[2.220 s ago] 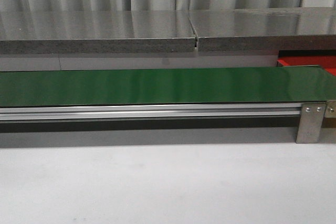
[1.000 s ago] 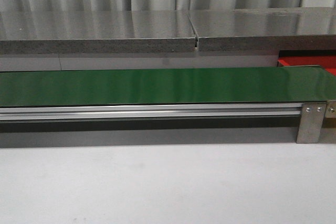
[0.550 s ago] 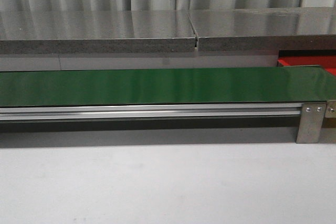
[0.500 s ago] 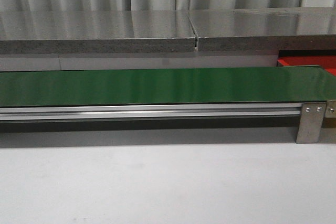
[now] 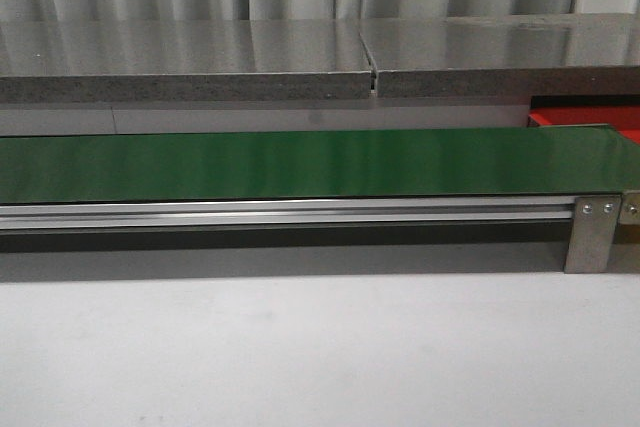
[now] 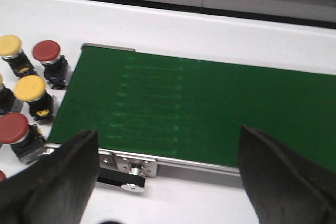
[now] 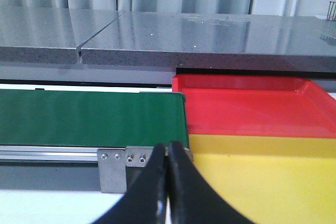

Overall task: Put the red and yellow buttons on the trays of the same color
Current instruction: 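Reach the left gripper down to the button cluster and grasp a yellow button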

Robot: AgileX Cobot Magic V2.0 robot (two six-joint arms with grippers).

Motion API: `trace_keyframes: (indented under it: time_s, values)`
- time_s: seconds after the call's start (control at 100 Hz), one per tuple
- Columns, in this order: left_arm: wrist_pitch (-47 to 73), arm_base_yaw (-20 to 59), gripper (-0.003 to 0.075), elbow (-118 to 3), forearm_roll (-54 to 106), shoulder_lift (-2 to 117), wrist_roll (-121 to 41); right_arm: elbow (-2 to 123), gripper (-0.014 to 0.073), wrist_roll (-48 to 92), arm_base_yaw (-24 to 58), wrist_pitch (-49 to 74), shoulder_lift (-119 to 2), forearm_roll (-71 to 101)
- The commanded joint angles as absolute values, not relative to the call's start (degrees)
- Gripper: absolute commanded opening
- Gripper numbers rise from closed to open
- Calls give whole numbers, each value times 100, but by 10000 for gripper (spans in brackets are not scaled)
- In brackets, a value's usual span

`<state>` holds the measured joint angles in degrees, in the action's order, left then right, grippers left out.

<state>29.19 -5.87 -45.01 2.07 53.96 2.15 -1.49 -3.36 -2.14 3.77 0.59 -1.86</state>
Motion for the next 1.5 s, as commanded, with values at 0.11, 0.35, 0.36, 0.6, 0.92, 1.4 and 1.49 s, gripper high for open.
trace_keyframes:
  time_s: [0.11, 0.35, 0.36, 0.6, 0.92, 1.4, 1.49]
  values:
    - [3349, -1594, 545, -5624, 568, 6091, 286, -97, -66, -319, -258, -40, 148, -224]
    - [4225, -2684, 544, -6752, 768, 7128, 286, -97, -66, -319, -258, 56, 148, -224]
    - [4261, -2709, 544, -6788, 769, 7163, 286, -97, -66, -319, -258, 56, 148, -224]
    - [5313, -3358, 511, -8076, 805, 8496, 286, -97, -66, -319, -258, 289, 148, -224]
    - [6280, -3738, 511, -9702, 817, 10273, 363, -97, -66, -319, -258, 315, 148, -224]
    - [6757, -3738, 511, -11261, 928, 11957, 363, -97, -66, -319, -258, 315, 148, -224]
    - [6717, -3738, 511, -11411, 946, 12066, 363, -97, -66, -319, -258, 315, 148, -224]
